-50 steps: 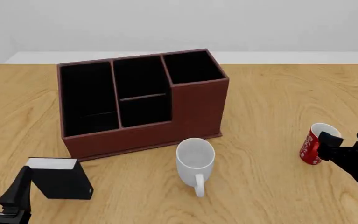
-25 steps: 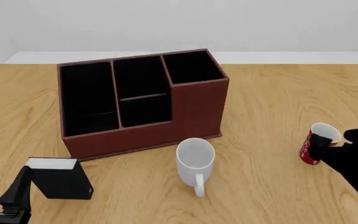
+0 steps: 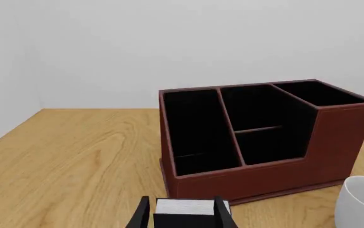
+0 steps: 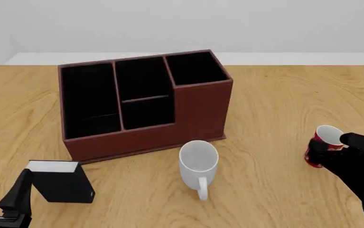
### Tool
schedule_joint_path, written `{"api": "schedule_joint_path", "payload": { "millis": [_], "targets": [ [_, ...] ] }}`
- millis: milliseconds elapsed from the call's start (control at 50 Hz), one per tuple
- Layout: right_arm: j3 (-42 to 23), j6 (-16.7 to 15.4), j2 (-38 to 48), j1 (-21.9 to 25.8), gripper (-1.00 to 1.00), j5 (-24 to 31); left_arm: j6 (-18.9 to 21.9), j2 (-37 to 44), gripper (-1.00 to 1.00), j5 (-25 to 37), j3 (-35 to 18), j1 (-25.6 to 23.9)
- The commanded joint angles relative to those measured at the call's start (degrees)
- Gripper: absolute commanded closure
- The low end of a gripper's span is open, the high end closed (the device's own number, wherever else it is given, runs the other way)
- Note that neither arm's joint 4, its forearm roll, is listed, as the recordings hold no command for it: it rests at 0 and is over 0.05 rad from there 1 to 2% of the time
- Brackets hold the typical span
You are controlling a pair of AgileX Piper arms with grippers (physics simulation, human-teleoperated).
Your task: Pick up the red mug and place it to the right of the caddy.
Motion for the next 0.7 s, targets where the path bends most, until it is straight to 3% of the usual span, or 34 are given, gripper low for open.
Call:
{"api": "schedule_joint_path", "payload": {
  "millis": [20,700],
  "targets": [
    [-0.2,-0.2,3.5,0.1,-1.00,-2.0,0.0,0.0,-1.00,0.0,0.0,0.0],
    [-0.2,0.1,10.1,0.9,-1.00,-5.7,0.0,0.0,-1.00,0.0,0.0,0.0]
  ]
}}
